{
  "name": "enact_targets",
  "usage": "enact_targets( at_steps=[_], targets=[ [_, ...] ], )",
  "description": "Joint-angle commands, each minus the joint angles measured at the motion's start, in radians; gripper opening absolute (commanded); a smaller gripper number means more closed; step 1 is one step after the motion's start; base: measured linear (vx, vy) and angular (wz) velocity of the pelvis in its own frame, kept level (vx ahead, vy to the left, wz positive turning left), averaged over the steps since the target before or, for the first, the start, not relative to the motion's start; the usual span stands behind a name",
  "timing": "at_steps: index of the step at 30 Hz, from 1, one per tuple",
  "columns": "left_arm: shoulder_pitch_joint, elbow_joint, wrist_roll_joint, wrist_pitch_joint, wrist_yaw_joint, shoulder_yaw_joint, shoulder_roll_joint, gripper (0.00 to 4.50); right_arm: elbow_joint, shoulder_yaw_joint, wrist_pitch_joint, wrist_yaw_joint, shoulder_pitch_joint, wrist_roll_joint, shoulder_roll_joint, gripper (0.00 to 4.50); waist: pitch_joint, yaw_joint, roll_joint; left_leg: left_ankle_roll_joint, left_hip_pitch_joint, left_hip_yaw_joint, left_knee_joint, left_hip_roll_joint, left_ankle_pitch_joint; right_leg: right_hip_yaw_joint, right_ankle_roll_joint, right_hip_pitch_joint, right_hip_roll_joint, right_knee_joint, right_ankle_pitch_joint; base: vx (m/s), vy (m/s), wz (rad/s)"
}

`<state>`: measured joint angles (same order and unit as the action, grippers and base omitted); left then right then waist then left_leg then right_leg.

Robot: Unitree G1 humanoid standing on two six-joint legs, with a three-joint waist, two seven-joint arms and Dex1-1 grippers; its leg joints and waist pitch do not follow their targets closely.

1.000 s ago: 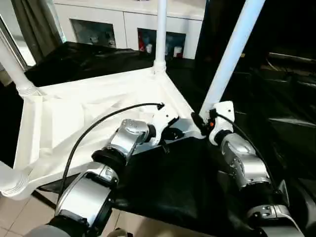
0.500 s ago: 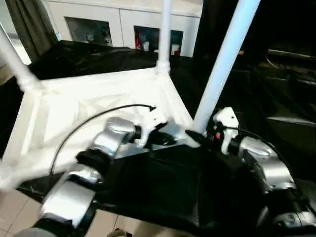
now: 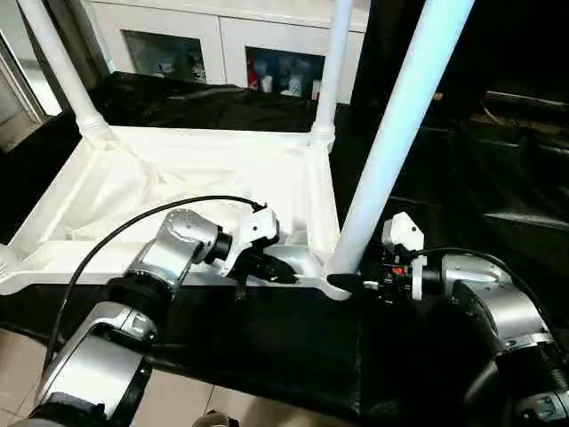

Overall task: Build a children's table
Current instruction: Rotate leg to tighten

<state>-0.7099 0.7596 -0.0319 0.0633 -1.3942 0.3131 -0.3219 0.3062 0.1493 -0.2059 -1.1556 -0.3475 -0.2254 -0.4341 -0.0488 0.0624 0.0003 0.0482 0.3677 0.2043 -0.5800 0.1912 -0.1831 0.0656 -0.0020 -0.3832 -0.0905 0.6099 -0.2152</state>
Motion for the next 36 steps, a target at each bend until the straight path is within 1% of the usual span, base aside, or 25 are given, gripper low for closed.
enact_targets(
  at_steps=[1,4,7,9,11,12,13,14,15,16,17,18,19,20,22,24,26,28,29,30,31,32,34,35,36],
  targets=[
    [0.017,0.000,-0.008,0.014,-0.007,0.026,-0.004,0.00,-0.003,0.035,-0.016,-0.022,0.007,0.004,0.008,2.33,0.058,0.005,-0.004,-0.072,-0.012,-0.021,0.063,0.052,-0.164,-0.046,-0.295,0.041,-0.064,-0.064,-0.038,0.000,0.000,0.00],
    [0.016,0.001,-0.009,0.016,0.000,0.022,0.000,0.00,-0.004,0.036,-0.022,-0.020,0.005,0.002,0.010,2.14,0.058,0.004,-0.005,-0.068,-0.013,-0.021,0.063,0.051,-0.170,-0.047,-0.291,0.042,-0.065,-0.065,-0.053,0.000,0.000,0.00],
    [0.016,0.000,-0.010,0.019,0.011,0.019,0.003,0.00,-0.005,0.034,-0.027,-0.017,0.008,-0.003,0.012,2.07,0.058,0.004,-0.006,-0.070,-0.013,-0.022,0.062,0.051,-0.163,-0.047,-0.290,0.042,-0.065,-0.063,-0.046,0.000,0.000,0.00],
    [0.006,0.017,-0.016,0.024,0.067,0.005,0.018,0.00,-0.007,0.022,-0.039,0.009,0.016,-0.011,0.024,2.06,0.058,0.003,-0.007,-0.070,-0.012,-0.021,0.062,0.051,-0.162,-0.047,-0.290,0.042,-0.064,-0.063,-0.042,0.000,0.000,0.00],
    [-0.009,0.041,-0.025,0.031,0.141,-0.010,0.040,0.00,0.009,0.008,-0.042,0.079,0.019,0.003,0.052,2.04,0.054,0.002,-0.009,-0.066,-0.014,-0.020,0.063,0.052,-0.182,-0.049,-0.288,0.037,-0.066,-0.069,-0.080,0.000,0.000,0.00],
    [-0.016,0.052,-0.030,0.033,0.174,-0.016,0.050,0.00,0.022,0.002,-0.041,0.121,0.019,0.015,0.068,2.04,0.053,0.003,-0.007,-0.058,-0.016,-0.022,0.064,0.051,-0.194,-0.047,-0.284,0.036,-0.066,-0.070,-0.102,0.000,0.000,0.00],
    [-0.030,0.074,-0.037,0.044,0.240,-0.026,0.071,0.00,0.054,-0.008,-0.032,0.205,0.013,0.043,0.099,2.02,0.050,-0.001,-0.010,-0.040,-0.016,-0.023,0.067,0.050,-0.225,-0.049,-0.269,0.033,-0.067,-0.076,-0.163,0.000,0.000,0.00],
    [-0.034,0.082,-0.039,0.047,0.262,-0.030,0.078,0.00,0.065,-0.010,-0.029,0.232,0.011,0.052,0.108,2.02,0.047,-0.003,-0.010,-0.021,-0.019,-0.025,0.070,0.048,-0.263,-0.049,-0.249,0.031,-0.069,-0.085,-0.244,0.000,0.000,0.00],
    [-0.047,0.102,-0.043,0.058,0.330,-0.043,0.103,0.00,0.098,-0.017,-0.021,0.304,0.004,0.077,0.133,2.02,0.047,-0.005,-0.014,-0.013,-0.019,-0.027,0.071,0.048,-0.276,-0.049,-0.237,0.031,-0.070,-0.088,-0.277,0.000,0.000,0.00],
    [-0.065,0.130,-0.045,0.072,0.427,-0.060,0.143,0.00,0.134,-0.034,-0.027,0.416,-0.003,0.096,0.182,2.00,0.044,-0.010,-0.011,0.009,-0.023,-0.029,0.074,0.048,-0.301,-0.049,-0.212,0.024,-0.069,-0.094,-0.342,0.000,0.000,0.00],
    [-0.073,0.142,-0.046,0.078,0.467,-0.066,0.162,0.00,0.147,-0.044,-0.033,0.465,-0.006,0.101,0.205,1.99,0.044,-0.012,-0.010,0.017,-0.023,-0.031,0.075,0.048,-0.311,-0.049,-0.207,0.023,-0.069,-0.095,-0.355,0.000,0.000,0.00],
    [-0.073,0.142,-0.046,0.078,0.467,-0.066,0.162,0.00,0.147,-0.044,-0.033,0.465,-0.006,0.101,0.205,1.99,0.043,-0.014,-0.011,0.020,-0.023,-0.033,0.077,0.048,-0.321,-0.048,-0.199,0.024,-0.070,-0.098,-0.371,0.000,0.000,0.00],
    [-0.081,0.151,-0.043,0.088,0.504,-0.072,0.191,0.00,0.166,-0.074,-0.048,0.572,-0.013,0.104,0.248,1.99,0.044,-0.015,-0.014,0.022,-0.019,-0.036,0.078,0.047,-0.324,-0.047,-0.182,0.027,-0.069,-0.100,-0.384,0.000,0.000,0.00],
    [-0.089,0.158,-0.040,0.095,0.542,-0.078,0.217,0.00,0.178,-0.095,-0.061,0.645,-0.017,0.105,0.282,1.98,0.044,-0.018,-0.012,0.020,-0.020,-0.035,0.080,0.047,-0.326,-0.049,-0.178,0.023,-0.068,-0.101,-0.369,0.000,0.000,0.00],
    [-0.100,0.169,-0.043,0.098,0.586,-0.080,0.253,0.00,0.192,-0.110,-0.064,0.723,-0.023,0.116,0.322,1.98,0.046,-0.020,-0.013,0.017,-0.023,-0.033,0.077,0.045,-0.329,-0.050,-0.180,0.020,-0.068,-0.103,-0.351,0.000,0.000,0.00],
    [-0.106,0.177,-0.047,0.088,0.605,-0.077,0.274,0.00,0.201,-0.104,-0.054,0.749,-0.029,0.131,0.341,1.98,0.046,-0.019,-0.012,0.012,-0.026,-0.031,0.077,0.045,-0.330,-0.052,-0.180,0.016,-0.067,-0.106,-0.338,0.000,0.000,0.00],
    [-0.113,0.189,-0.054,0.082,0.606,-0.071,0.296,0.00,0.199,-0.098,-0.027,0.748,-0.036,0.136,0.365,1.98,0.048,-0.017,-0.014,0.009,-0.022,-0.031,0.078,0.045,-0.319,-0.051,-0.177,0.020,-0.065,-0.102,-0.310,0.000,0.000,0.00],
    [-0.114,0.190,-0.055,0.081,0.607,-0.070,0.299,0.00,0.197,-0.096,-0.022,0.744,-0.037,0.136,0.367,1.98,0.049,-0.014,-0.015,0.000,-0.017,-0.031,0.079,0.045,-0.302,-0.051,-0.177,0.025,-0.066,-0.099,-0.276,0.000,0.000,0.00],
    [-0.115,0.192,-0.059,0.075,0.592,-0.061,0.296,0.00,0.192,-0.098,-0.011,0.721,-0.043,0.120,0.362,2.53,0.050,-0.012,-0.002,0.001,-0.019,-0.032,0.079,0.045,-0.300,-0.051,-0.180,0.025,-0.067,-0.097,-0.268,0.000,0.000,0.00],
    [-0.115,0.193,-0.060,0.072,0.587,-0.060,0.294,0.00,0.190,-0.102,-0.011,0.711,-0.045,0.112,0.360,2.53,0.049,-0.014,-0.010,-0.001,-0.016,-0.031,0.079,0.045,-0.300,-0.051,-0.181,0.026,-0.065,-0.098,-0.258,0.000,0.000,0.00],
    [-0.111,0.191,-0.063,0.067,0.565,-0.053,0.284,0.00,0.182,-0.110,-0.017,0.684,-0.048,0.094,0.352,2.67,0.049,-0.013,-0.009,-0.002,-0.018,-0.031,0.080,0.045,-0.305,-0.050,-0.182,0.026,-0.065,-0.098,-0.261,0.000,0.000,0.00],
    [-0.108,0.188,-0.065,0.065,0.550,-0.049,0.277,0.00,0.177,-0.113,-0.020,0.669,-0.051,0.088,0.345,2.67,0.049,-0.013,-0.011,-0.007,-0.017,-0.031,0.078,0.045,-0.308,-0.051,-0.185,0.026,-0.067,-0.098,-0.261,0.000,0.000,0.00],
    [-0.100,0.181,-0.067,0.050,0.505,-0.038,0.261,0.00,0.169,-0.104,-0.013,0.638,-0.054,0.093,0.323,2.87,0.050,-0.013,-0.010,-0.012,-0.014,-0.032,0.078,0.045,-0.300,-0.050,-0.183,0.029,-0.067,-0.098,-0.259,0.000,0.000,0.00],
    [-0.095,0.175,-0.066,0.046,0.477,-0.032,0.251,0.00,0.163,-0.092,-0.009,0.608,-0.055,0.096,0.306,2.87,0.052,-0.013,-0.013,-0.015,-0.015,-0.031,0.077,0.047,-0.283,-0.051,-0.190,0.029,-0.066,-0.095,-0.232,0.000,0.000,0.00],
    [-0.091,0.170,-0.067,0.039,0.455,-0.027,0.242,0.00,0.156,-0.084,-0.008,0.580,-0.053,0.095,0.293,3.02,0.052,-0.013,-0.011,-0.019,-0.012,-0.031,0.077,0.046,-0.269,-0.050,-0.199,0.031,-0.066,-0.091,-0.210,0.000,0.000,0.00]
  ],
)
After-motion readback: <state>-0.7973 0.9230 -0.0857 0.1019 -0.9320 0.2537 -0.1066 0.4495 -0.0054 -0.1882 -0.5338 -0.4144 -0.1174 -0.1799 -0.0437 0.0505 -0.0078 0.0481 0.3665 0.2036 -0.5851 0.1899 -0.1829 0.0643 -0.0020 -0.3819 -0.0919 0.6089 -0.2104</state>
